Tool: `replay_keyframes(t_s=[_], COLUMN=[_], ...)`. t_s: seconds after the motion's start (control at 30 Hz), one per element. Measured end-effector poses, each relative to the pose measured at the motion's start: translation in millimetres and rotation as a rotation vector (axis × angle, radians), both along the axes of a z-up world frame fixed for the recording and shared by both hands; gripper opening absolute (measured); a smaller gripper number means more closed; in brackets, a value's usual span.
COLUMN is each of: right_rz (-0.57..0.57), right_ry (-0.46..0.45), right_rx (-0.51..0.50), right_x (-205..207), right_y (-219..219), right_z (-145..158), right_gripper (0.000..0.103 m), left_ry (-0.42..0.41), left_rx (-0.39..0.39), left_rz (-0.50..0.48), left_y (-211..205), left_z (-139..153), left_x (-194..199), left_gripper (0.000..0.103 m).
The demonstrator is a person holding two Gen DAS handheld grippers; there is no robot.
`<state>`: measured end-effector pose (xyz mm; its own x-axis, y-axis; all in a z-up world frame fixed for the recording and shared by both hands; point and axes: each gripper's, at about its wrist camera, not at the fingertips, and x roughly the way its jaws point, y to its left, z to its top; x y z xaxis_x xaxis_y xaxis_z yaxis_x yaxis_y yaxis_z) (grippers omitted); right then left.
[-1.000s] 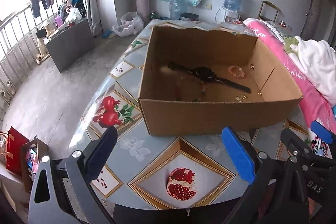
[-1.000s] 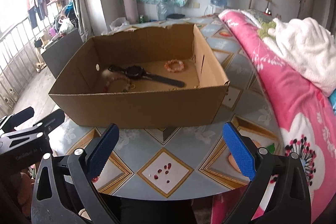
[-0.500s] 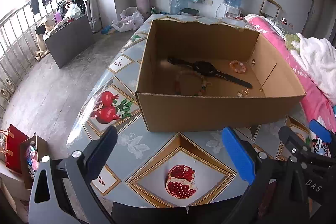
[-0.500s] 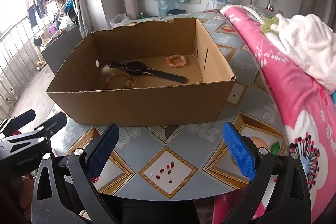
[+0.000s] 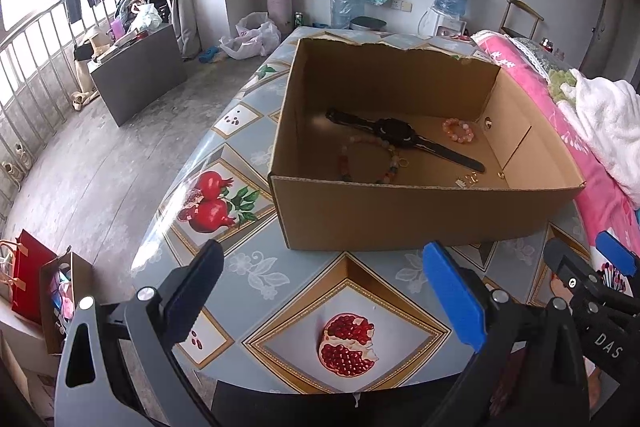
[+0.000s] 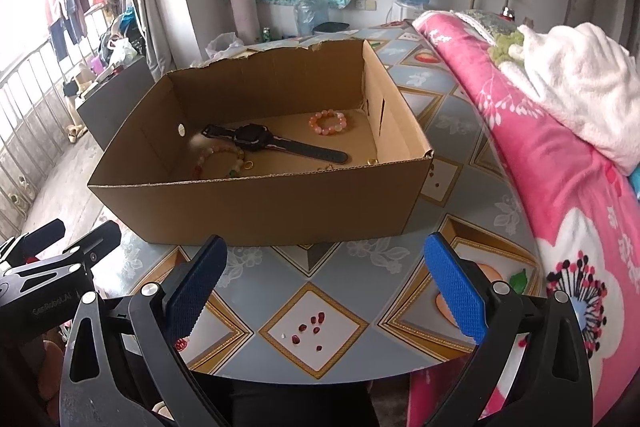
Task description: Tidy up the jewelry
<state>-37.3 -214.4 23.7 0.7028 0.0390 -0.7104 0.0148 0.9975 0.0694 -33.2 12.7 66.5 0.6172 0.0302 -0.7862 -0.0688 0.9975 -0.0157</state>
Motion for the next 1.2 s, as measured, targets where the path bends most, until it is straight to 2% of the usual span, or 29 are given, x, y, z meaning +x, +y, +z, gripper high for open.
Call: replay_keyframes(t_s=[1.2], right_rz=[0.0], right_ry=[0.005], right_rx=[-0.001], right_x=[2.3], right_y=[-0.4], right_z=[1.0], right_gripper=[0.095], left_ry=[0.006], left_rx=[0.015], left_rz=[0.005], left_y=[0.1], left_z=[-0.2], left_x=[-0.8], left_gripper=[0.098])
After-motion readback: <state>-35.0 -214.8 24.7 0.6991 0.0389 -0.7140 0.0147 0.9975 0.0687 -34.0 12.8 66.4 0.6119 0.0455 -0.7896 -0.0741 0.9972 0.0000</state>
